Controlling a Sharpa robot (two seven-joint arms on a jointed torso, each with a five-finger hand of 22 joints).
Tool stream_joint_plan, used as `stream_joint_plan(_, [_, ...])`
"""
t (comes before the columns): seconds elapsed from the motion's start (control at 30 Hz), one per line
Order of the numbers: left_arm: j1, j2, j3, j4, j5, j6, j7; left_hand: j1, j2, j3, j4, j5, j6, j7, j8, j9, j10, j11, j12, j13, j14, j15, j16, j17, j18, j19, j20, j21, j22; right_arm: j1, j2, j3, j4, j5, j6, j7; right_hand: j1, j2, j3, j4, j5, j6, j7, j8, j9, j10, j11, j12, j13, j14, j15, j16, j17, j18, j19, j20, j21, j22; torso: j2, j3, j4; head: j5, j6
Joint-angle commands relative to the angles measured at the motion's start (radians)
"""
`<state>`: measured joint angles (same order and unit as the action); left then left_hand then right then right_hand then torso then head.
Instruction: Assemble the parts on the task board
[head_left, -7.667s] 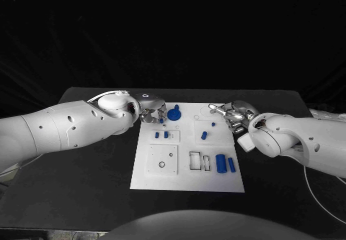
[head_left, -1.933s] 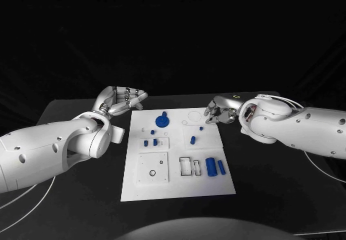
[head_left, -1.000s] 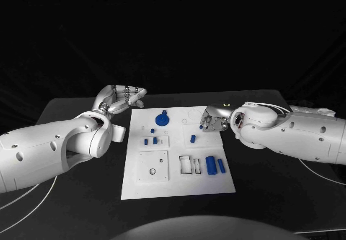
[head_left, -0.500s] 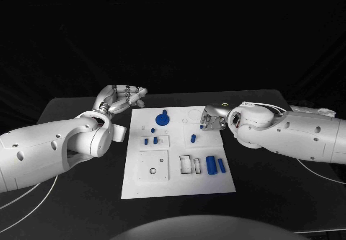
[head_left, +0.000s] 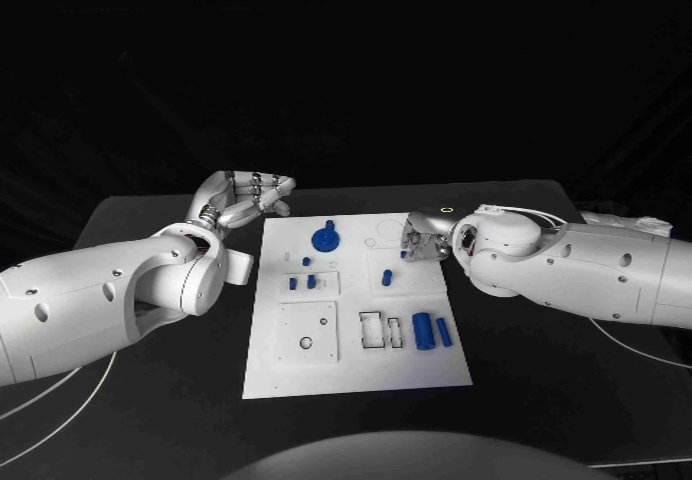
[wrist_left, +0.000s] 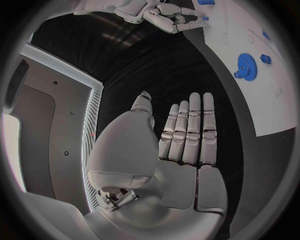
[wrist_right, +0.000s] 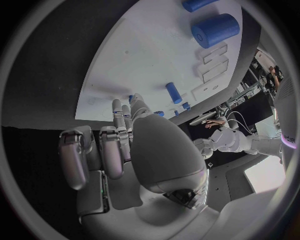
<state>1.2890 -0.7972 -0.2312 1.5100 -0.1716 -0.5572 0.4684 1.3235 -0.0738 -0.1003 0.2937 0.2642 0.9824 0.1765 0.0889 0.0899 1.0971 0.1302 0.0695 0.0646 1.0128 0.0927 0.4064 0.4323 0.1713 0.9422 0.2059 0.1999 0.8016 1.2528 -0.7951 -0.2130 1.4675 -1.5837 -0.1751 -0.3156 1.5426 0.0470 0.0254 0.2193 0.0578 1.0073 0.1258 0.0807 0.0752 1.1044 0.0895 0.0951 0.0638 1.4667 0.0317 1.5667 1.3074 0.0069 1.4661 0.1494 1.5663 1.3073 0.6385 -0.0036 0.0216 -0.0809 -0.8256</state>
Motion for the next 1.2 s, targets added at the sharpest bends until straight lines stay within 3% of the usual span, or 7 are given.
stream_joint_plan(0.03, [0.0, 0.002, 0.001, 0.002, 0.004, 0.012, 0.003, -0.003, 0.011, 0.008, 0.0, 0.002, -0.009, 0.001, 0.006, 0.001, -0.007, 0.002, 0.003, 0.001, -0.003, -0.001, -0.002, -0.001, 0.012, 0.003, 0.001, -0.004, -0.002, -0.001, 0.004, 0.0, -0.002, -0.017, 0.024, -0.007, 0.009, -0.001, 0.01, -0.001, -0.004, 0.012, 0.0, 0.001, 0.001, 0.01, -0.004, -0.002, -0.002, 0.104, -0.01, 0.004, 0.263, -0.007, 0.105, -0.012, 0.004, 0.263, 0.0, -0.0001, 0.0007, -0.001, -0.002])
stream_joint_plan(0.33, [0.0, 0.001, 0.001, 0.002, 0.004, 0.011, 0.002, -0.001, 0.014, 0.008, 0.0, 0.002, -0.009, 0.001, 0.006, 0.001, -0.007, 0.002, 0.003, 0.001, -0.003, -0.001, -0.002, -0.002, 0.012, 0.004, 0.001, -0.005, -0.003, -0.003, 0.016, 0.0, -0.009, -0.017, 0.04, -0.007, 0.015, -0.004, 0.023, -0.003, -0.003, 0.033, -0.012, 0.004, 0.002, 0.026, -0.018, -0.005, -0.002, 0.104, -0.027, 0.004, 0.263, -0.007, 0.105, -0.028, 0.004, 0.263, -0.001, -0.0001, -0.0001, 0.001, -0.004])
stream_joint_plan(0.73, [0.001, -0.002, 0.001, 0.003, 0.004, 0.011, 0.0, 0.0, 0.017, 0.008, 0.0, 0.002, -0.009, 0.001, 0.006, 0.002, -0.008, 0.002, 0.002, 0.001, -0.003, -0.001, -0.002, -0.003, 0.012, 0.004, 0.001, -0.006, -0.005, -0.011, 0.023, 0.0, -0.016, -0.017, 0.051, -0.015, 0.023, -0.003, 0.039, -0.006, -0.002, 0.054, -0.017, 0.009, 0.004, 0.046, -0.025, -0.007, -0.002, 0.104, -0.035, 0.004, 0.263, -0.007, 0.105, -0.037, 0.004, 0.263, 0.0, 0.0002, 0.0004, 0.005, -0.004])
stream_joint_plan(1.2, [0.001, -0.002, 0.001, 0.003, 0.004, 0.011, 0.0, 0.0, 0.019, 0.008, 0.0, 0.002, -0.01, 0.001, 0.006, 0.002, -0.008, 0.002, 0.003, 0.001, -0.003, 0.0, -0.002, -0.003, 0.012, 0.005, 0.001, -0.007, -0.006, -0.014, 0.029, 0.0, -0.017, -0.015, 0.042, -0.019, 0.037, 0.016, 0.083, -0.016, -0.002, 0.117, -0.029, 0.028, 0.014, 0.108, -0.038, -0.01, -0.003, 0.104, -0.048, 0.004, 0.263, -0.007, 0.105, -0.052, 0.004, 0.263, 0.0, -0.0002, 0.0008, 0.001, -0.006])
